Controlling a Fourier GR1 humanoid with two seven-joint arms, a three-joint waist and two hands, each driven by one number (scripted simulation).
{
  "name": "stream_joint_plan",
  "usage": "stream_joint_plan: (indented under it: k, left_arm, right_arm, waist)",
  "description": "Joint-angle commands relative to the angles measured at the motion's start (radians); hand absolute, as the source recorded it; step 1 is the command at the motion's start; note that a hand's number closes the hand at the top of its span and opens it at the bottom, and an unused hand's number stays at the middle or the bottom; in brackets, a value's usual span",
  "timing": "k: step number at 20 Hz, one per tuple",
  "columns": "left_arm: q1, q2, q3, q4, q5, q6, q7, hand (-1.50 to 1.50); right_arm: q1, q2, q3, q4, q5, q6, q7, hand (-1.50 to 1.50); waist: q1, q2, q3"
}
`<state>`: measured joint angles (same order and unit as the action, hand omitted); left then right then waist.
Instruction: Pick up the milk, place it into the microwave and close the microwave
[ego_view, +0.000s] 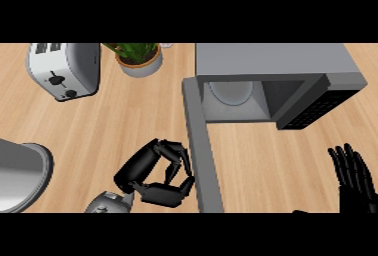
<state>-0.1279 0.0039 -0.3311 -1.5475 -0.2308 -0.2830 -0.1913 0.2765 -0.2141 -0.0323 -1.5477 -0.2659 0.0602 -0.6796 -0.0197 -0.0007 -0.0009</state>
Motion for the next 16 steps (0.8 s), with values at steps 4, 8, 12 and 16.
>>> stream_joint_plan:
  k: [4, 8, 12, 16]
  left_arm:
    - [-0.211, -0.004, -0.240, 0.283, 0.026, 0.214, 0.013, 1.50]
    - [-0.321, -0.004, -0.374, 0.410, 0.169, 0.385, 0.058, 1.50]
    - [-0.417, -0.004, -0.490, 0.515, 0.268, 0.415, 0.096, 1.50]
    - [-0.509, -0.004, -0.563, 0.574, 0.403, 0.472, 0.098, -1.50]
  right_arm:
    - [0.045, -0.054, -0.038, -0.149, -0.052, 0.052, 0.063, -1.50]
    - [0.033, -0.057, -0.041, -0.185, -0.062, 0.070, 0.064, -1.50]
    - [0.002, -0.085, -0.034, -0.263, -0.126, 0.105, 0.157, -1.50]
    - [-0.016, -0.125, -0.034, -0.322, -0.150, 0.142, 0.193, -1.50]
  waist:
    - [-0.014, 0.003, 0.000]
    - [-0.025, 0.006, 0.000]
    - [-0.052, 0.011, -0.001]
    - [-0.093, 0.018, -0.002]
